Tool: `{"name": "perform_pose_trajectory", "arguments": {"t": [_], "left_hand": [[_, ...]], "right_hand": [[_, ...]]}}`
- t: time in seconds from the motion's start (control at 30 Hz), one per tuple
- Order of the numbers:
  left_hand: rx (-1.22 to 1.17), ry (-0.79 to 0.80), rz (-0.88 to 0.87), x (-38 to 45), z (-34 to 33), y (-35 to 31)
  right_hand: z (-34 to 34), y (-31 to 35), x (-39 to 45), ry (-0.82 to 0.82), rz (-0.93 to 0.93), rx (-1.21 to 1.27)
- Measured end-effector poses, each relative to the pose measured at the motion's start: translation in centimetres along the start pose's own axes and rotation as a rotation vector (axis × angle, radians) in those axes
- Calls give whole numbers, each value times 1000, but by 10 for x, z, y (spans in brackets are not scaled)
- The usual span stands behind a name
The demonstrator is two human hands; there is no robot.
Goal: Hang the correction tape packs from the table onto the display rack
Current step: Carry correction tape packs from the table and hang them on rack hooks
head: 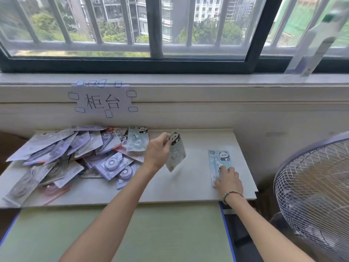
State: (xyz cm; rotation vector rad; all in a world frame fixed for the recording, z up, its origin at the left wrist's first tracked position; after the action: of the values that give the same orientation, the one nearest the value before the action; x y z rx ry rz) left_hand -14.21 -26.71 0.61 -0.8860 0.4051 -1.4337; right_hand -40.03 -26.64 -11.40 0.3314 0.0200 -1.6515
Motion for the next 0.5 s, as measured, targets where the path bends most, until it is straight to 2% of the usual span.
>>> {"name": "perform_pose_trajectory", "arguments": {"t": [0.23, 0.3, 0.37, 0.43, 0.5], "left_hand": [[178, 389, 101, 4, -18, -3], [306, 406, 88, 2, -30, 6], [445, 341, 98, 2, -38, 23], [484, 308, 166, 0, -47, 39], [469, 359, 259, -9, -59, 50]], "right_hand": [[1, 6, -5, 13, -4, -18], [-2, 8, -8, 14, -8, -15], [-6, 9, -10, 12, -8, -11], [-7, 9, -12, -2, -11, -11], [-8, 8, -13, -16, -16, -13]]}}
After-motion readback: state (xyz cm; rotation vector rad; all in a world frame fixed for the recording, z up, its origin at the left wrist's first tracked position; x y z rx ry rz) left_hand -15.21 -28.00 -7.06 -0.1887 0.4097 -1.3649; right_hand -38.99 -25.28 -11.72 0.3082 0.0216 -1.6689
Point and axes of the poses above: each hand's wrist, its own x-axis towards the middle knuckle, its own z-axis out of the back of the hand, y = z × x, the point moved 7 cm from there along x, towards the middle knuckle, and after that the axes turned 3 degrees about y, right-handed, at the moved point
